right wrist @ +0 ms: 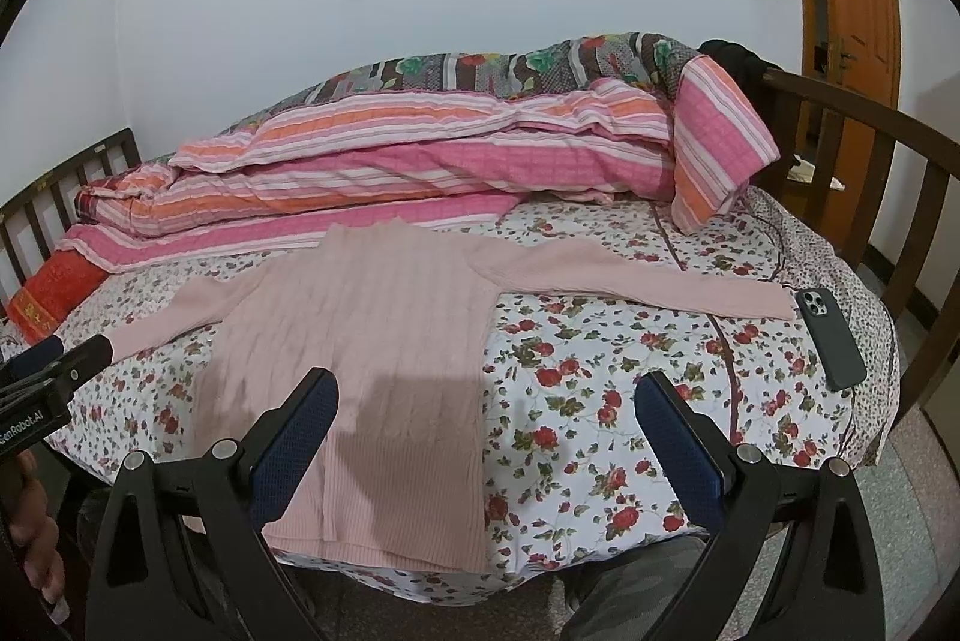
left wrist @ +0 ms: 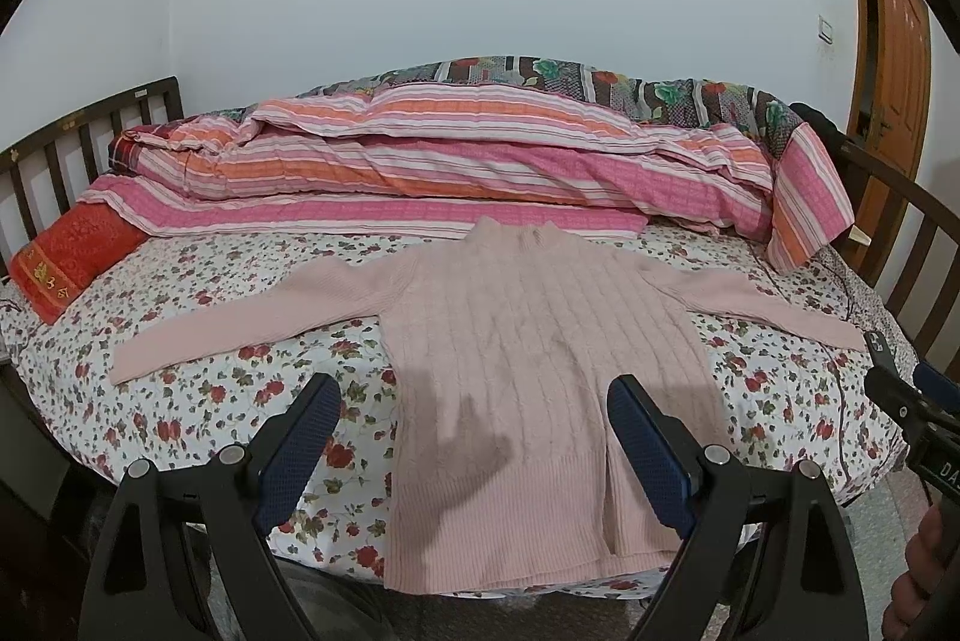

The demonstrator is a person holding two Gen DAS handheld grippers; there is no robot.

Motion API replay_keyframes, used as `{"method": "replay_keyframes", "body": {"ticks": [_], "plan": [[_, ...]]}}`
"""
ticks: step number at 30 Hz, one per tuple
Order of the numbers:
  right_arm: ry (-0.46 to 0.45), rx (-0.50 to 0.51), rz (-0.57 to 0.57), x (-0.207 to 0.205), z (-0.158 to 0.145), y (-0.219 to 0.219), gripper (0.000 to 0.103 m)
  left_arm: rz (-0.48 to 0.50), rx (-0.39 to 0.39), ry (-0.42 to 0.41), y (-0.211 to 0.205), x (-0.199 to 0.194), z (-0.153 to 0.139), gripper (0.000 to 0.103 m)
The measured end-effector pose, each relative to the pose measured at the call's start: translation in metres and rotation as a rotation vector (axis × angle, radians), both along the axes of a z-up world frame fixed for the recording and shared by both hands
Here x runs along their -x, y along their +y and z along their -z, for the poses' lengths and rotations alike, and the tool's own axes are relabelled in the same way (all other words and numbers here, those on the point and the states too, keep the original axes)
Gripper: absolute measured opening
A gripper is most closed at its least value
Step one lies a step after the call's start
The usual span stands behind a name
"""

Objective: Fold small clothes

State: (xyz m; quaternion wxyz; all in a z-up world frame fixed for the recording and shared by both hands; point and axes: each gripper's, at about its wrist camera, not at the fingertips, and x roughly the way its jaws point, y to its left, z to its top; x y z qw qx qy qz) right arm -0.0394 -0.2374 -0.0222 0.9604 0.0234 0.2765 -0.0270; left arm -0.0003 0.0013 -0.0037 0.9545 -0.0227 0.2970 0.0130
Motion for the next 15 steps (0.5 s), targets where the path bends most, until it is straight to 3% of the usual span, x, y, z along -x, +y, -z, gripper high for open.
{"method": "replay_keyframes", "body": {"ticks": [15], "plan": [[-0.003,-0.003,-0.002,0.0014,-0.0015,-0.0021,0.098,-0.001,0.007,0.002,-0.0019,0.0033,0.0,0.09]]}}
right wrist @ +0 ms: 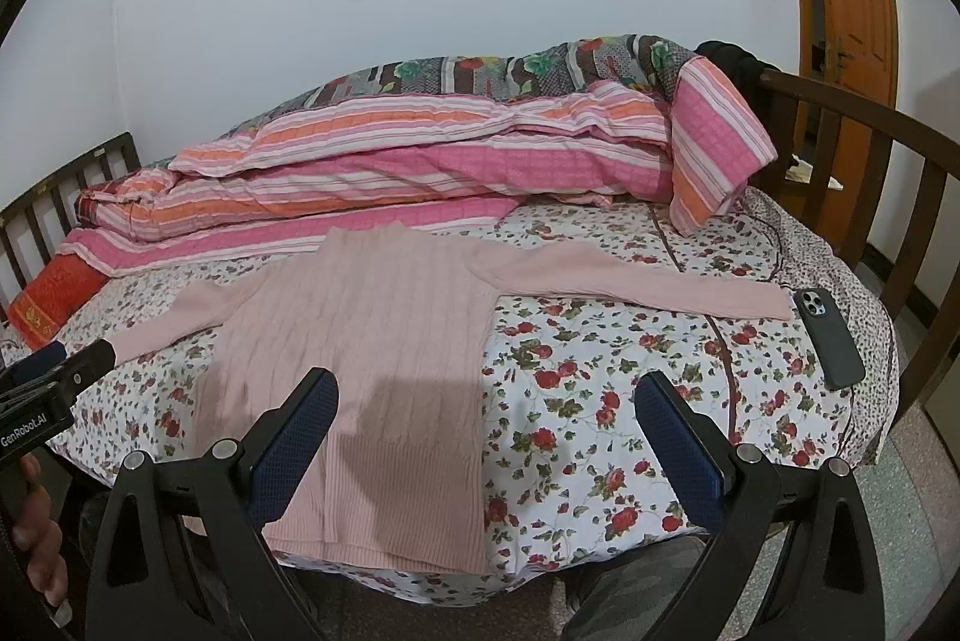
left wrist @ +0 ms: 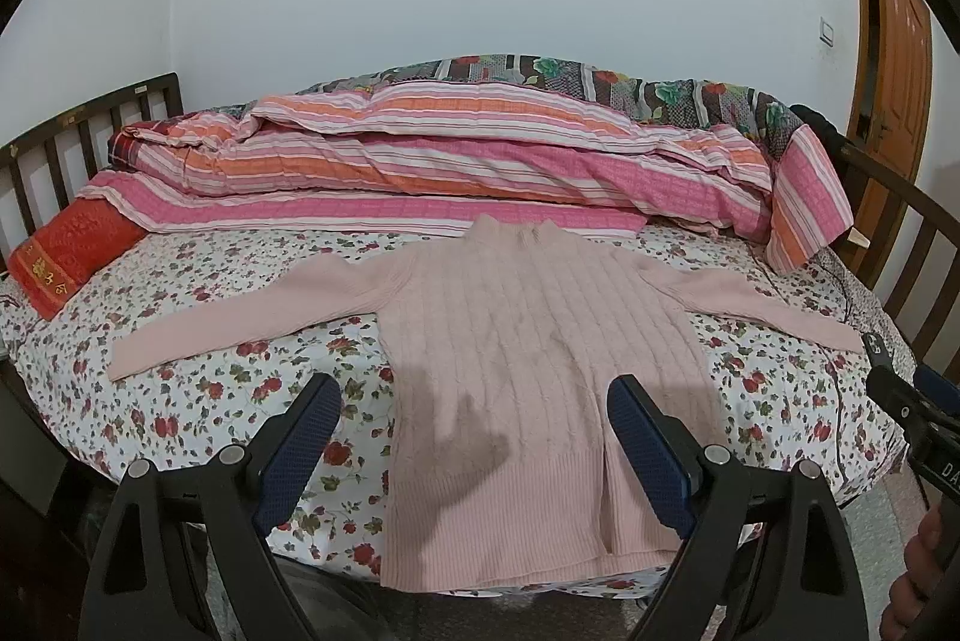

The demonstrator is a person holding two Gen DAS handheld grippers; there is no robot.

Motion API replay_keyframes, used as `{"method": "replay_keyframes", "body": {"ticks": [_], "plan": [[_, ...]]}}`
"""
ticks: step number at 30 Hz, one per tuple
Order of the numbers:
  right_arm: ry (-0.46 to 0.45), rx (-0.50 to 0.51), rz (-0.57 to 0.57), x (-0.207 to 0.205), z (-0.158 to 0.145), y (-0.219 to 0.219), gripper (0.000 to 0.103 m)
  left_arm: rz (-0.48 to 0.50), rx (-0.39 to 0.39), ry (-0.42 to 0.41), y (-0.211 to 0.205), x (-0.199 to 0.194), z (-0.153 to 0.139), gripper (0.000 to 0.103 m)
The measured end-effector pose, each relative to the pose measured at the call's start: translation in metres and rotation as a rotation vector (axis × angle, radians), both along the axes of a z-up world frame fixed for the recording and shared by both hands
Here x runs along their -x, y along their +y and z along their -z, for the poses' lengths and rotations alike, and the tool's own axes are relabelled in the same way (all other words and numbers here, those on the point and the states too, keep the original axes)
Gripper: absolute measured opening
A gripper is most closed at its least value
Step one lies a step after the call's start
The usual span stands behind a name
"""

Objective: Fold small clothes

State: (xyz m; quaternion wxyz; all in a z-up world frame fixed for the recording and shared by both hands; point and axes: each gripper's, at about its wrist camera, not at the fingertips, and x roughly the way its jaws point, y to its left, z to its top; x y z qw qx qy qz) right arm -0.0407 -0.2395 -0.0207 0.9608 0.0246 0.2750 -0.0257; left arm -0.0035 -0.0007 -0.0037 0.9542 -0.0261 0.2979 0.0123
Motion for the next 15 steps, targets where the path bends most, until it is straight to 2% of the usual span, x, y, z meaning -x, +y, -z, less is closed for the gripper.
{"method": "replay_keyframes", "body": {"ticks": [15], "plan": [[-0.001,-0.001,0.001,0.0004,0.0005,-0.0002,0.098,0.001,0.003,0.004,0.0009,-0.0008,-0.0004,0.09]]}}
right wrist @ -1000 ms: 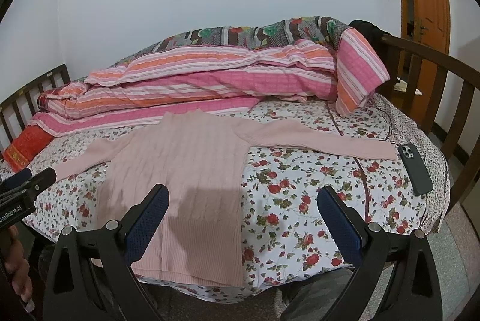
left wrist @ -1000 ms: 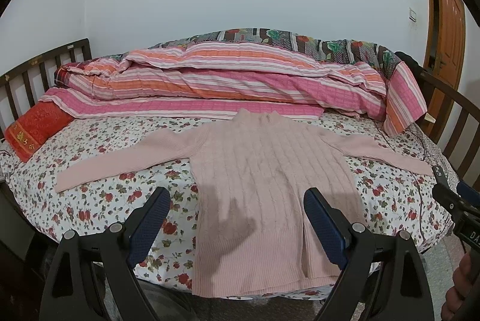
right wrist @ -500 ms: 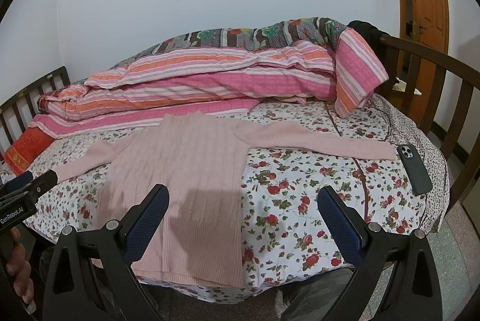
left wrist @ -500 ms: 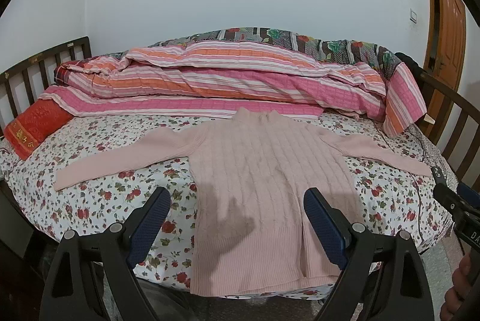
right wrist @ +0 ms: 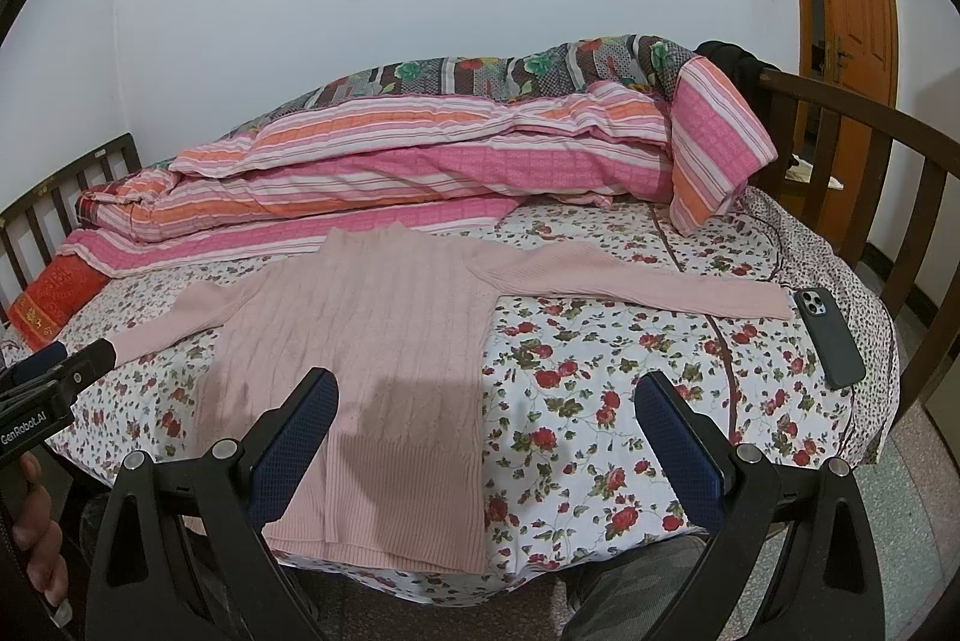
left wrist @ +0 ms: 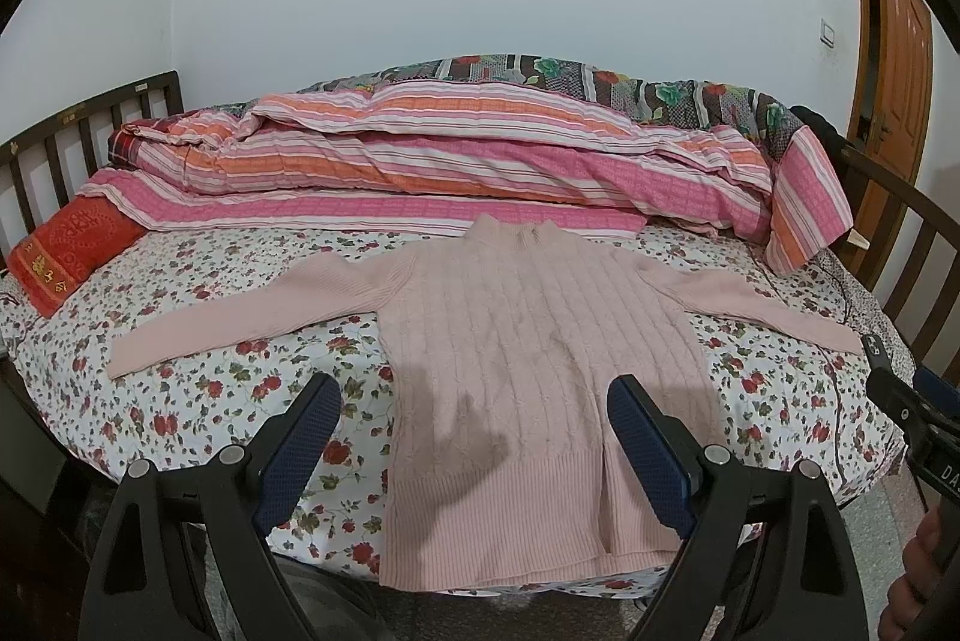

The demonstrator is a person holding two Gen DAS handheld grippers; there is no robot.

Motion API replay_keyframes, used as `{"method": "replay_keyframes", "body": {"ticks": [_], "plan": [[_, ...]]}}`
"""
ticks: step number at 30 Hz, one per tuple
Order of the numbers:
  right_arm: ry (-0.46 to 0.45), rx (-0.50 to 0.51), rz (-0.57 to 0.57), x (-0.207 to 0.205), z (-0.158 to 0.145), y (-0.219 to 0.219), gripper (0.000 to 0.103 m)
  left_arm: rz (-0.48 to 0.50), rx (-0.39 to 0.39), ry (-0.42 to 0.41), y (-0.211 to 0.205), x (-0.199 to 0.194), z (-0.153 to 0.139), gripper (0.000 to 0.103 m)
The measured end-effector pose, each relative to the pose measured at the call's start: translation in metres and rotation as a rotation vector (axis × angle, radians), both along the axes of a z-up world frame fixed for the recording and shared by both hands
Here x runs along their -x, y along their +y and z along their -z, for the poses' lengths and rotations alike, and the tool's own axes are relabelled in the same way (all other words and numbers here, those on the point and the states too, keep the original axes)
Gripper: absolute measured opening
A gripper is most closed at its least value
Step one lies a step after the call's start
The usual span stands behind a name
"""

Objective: Fold small clothes

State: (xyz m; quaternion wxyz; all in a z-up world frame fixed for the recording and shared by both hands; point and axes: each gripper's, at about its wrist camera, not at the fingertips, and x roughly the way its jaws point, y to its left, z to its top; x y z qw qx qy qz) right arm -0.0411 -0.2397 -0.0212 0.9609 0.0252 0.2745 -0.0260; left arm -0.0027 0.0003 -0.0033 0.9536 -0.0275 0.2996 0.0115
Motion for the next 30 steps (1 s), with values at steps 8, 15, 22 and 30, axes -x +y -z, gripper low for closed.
{"method": "replay_keyframes", "body": {"ticks": [8,15,22,30], "plan": [[-0.002,0.0,-0.001,0.0002,-0.0002,-0.0001,0.098,-0.001,0.003,0.0,-0.0005,0.0011,-0.0006,0.09],[-0.003,0.0,0.0,0.0002,0.0,0.0009,0.098,-0.002,0.006,0.002,-0.0004,0.0019,-0.0016,0.09],[-0.002,0.0,0.0,0.0,0.0004,0.0015,0.098,-0.003,0.008,0.002,0.0003,0.002,-0.0016,0.09],[-0.005,0.005,-0.006,0.0002,0.0001,0.0023,0.098,-0.005,0.016,0.003,0.0034,-0.0015,-0.0025,0.09]]}}
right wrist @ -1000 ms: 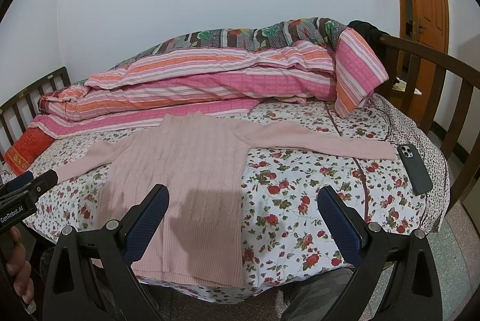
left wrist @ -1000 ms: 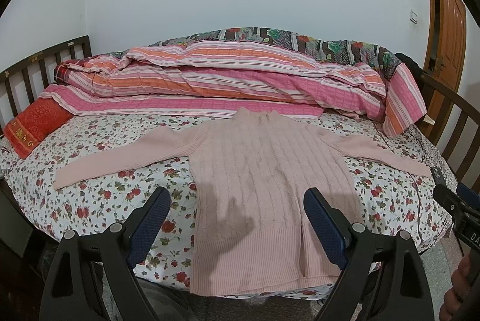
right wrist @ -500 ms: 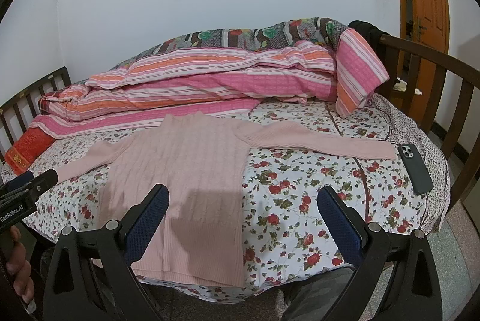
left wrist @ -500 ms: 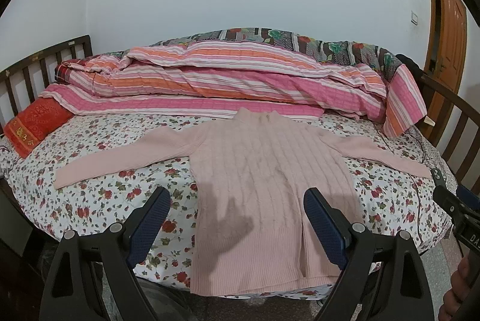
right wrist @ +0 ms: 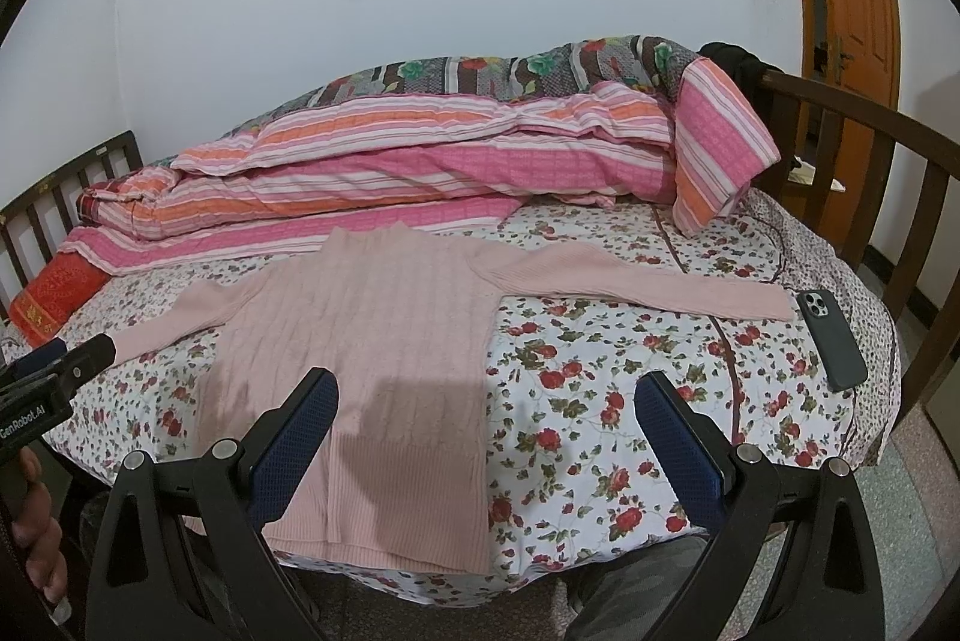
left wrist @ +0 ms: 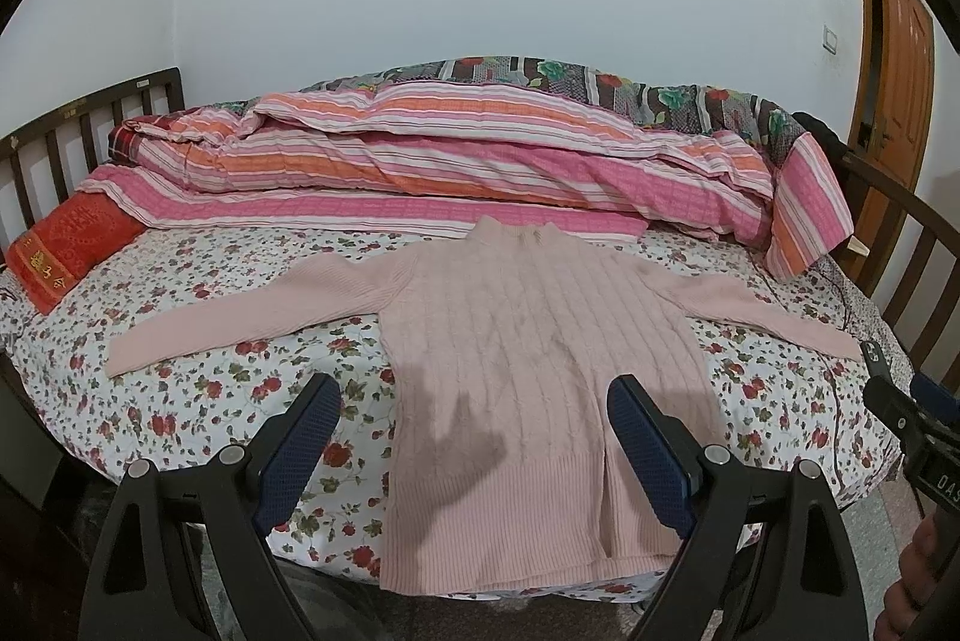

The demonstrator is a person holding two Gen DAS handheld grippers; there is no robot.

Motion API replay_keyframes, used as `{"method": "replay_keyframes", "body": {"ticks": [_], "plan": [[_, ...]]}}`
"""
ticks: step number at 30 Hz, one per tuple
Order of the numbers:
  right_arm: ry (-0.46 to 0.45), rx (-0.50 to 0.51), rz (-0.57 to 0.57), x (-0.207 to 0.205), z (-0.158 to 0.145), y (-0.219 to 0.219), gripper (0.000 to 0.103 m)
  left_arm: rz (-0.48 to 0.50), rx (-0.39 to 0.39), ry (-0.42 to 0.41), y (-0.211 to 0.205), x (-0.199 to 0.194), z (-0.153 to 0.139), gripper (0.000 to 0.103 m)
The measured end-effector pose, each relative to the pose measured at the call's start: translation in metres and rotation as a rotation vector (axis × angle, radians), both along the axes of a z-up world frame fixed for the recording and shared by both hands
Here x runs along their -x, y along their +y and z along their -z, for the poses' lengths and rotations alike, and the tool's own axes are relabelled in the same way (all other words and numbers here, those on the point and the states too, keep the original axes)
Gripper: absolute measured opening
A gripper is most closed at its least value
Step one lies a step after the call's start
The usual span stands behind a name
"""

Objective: Fold small clothes

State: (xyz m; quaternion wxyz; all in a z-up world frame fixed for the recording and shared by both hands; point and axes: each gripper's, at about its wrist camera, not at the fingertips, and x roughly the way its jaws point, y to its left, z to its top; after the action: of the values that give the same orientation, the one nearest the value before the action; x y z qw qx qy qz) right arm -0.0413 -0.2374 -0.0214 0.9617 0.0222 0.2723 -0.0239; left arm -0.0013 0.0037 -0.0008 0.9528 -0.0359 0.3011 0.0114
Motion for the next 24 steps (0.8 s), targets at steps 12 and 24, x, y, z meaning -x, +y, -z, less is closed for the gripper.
{"method": "replay_keyframes", "body": {"ticks": [12,24], "plan": [[0.044,-0.002,-0.046,-0.023,0.024,0.015,0.098,-0.03,0.0,0.019,0.02,-0.03,0.019,0.09],[0.107,0.088,-0.107,-0.074,0.094,0.036,0.098,-0.107,0.09,0.079,0.093,-0.082,0.103,0.09]]}}
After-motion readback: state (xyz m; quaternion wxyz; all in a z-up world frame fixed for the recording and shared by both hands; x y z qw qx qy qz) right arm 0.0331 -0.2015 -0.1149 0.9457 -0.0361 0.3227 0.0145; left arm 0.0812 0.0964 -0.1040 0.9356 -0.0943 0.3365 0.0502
